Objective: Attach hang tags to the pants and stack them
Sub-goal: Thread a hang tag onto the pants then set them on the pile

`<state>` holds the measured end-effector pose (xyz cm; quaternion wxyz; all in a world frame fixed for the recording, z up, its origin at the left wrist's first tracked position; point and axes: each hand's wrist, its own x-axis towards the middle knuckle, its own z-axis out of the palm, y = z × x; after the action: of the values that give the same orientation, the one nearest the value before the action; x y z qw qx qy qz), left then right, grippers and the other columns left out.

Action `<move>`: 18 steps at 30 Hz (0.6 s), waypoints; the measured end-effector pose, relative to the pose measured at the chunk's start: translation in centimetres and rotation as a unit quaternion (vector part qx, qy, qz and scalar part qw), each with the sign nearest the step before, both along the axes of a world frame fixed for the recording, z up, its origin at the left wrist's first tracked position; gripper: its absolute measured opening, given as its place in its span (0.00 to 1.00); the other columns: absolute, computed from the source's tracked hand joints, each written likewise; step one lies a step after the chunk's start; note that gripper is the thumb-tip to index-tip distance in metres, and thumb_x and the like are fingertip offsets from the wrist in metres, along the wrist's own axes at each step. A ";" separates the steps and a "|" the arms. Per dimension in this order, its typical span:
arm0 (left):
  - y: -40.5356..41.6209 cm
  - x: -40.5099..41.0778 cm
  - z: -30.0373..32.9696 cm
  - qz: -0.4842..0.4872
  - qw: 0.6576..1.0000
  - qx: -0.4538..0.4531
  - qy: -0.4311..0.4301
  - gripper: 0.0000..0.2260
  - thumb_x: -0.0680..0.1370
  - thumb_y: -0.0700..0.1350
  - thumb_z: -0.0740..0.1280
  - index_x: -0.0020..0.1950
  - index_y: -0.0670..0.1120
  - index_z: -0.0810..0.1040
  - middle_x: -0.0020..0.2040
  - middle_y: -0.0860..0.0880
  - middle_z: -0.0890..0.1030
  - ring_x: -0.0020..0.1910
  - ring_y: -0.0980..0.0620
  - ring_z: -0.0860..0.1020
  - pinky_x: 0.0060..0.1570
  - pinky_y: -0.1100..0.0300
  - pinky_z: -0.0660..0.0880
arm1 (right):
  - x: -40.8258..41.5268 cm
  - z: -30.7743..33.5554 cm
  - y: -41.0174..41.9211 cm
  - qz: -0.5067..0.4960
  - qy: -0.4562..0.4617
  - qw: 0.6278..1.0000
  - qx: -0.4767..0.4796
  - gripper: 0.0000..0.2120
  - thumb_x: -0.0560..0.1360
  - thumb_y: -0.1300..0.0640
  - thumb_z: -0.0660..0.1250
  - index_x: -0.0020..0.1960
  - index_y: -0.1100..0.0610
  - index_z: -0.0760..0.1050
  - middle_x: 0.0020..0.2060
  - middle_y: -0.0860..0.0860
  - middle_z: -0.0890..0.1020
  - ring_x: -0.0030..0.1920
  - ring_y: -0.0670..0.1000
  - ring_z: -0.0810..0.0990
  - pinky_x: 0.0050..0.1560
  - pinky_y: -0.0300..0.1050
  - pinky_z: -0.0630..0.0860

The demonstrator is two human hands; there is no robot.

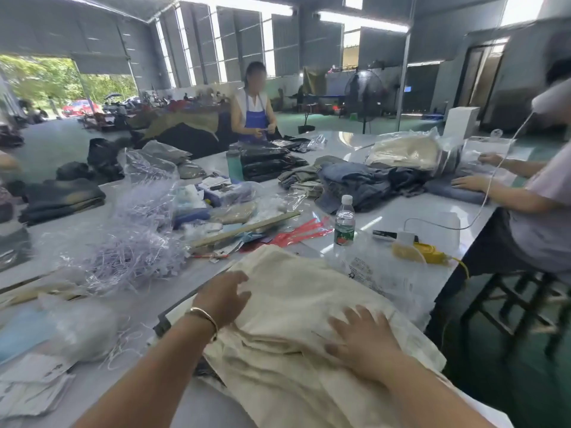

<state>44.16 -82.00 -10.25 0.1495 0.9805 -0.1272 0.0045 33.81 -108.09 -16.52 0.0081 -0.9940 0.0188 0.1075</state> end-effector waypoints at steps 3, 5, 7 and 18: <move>-1.0 -3.1 -6.7 -0.077 0.982 0.038 0.168 0.17 0.81 0.54 0.61 0.69 0.53 0.72 0.67 0.50 0.76 0.66 0.49 0.73 0.64 0.59 0.67 | 0.8 -1.8 1.7 0.044 0.004 0.998 -0.054 0.29 0.79 0.35 0.48 0.76 0.47 0.56 0.78 0.52 0.53 0.77 0.55 0.48 0.70 0.66 0.40; 0.0 -5.0 -8.3 -0.085 0.976 0.020 0.200 0.15 0.81 0.53 0.60 0.66 0.51 0.75 0.65 0.49 0.78 0.65 0.48 0.74 0.63 0.60 0.68 | 1.6 -1.7 2.9 0.061 -0.002 0.997 -0.036 0.25 0.80 0.39 0.50 0.72 0.49 0.63 0.74 0.53 0.61 0.75 0.55 0.56 0.72 0.63 0.46; 2.3 -6.5 -8.2 -0.046 0.982 -0.049 0.177 0.14 0.81 0.53 0.62 0.64 0.52 0.77 0.63 0.52 0.79 0.63 0.53 0.76 0.62 0.63 0.69 | 2.2 -1.3 4.8 0.086 -0.007 0.996 0.021 0.20 0.80 0.43 0.53 0.68 0.49 0.68 0.67 0.51 0.69 0.70 0.54 0.65 0.70 0.55 0.57; 31.5 -26.5 -2.5 0.325 0.929 -0.176 0.023 0.05 0.77 0.47 0.70 0.47 0.58 0.80 0.45 0.59 0.83 0.45 0.68 0.78 0.47 0.75 0.71 | -1.4 4.9 30.5 0.287 -0.082 0.877 0.377 0.15 0.76 0.51 0.68 0.33 0.55 0.72 0.27 0.44 0.76 0.35 0.49 0.74 0.39 0.39 0.70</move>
<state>17.70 -50.51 -12.75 0.3129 0.9259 0.2052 0.0525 32.41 -77.62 -11.59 0.3521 -0.8828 -0.3101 0.0218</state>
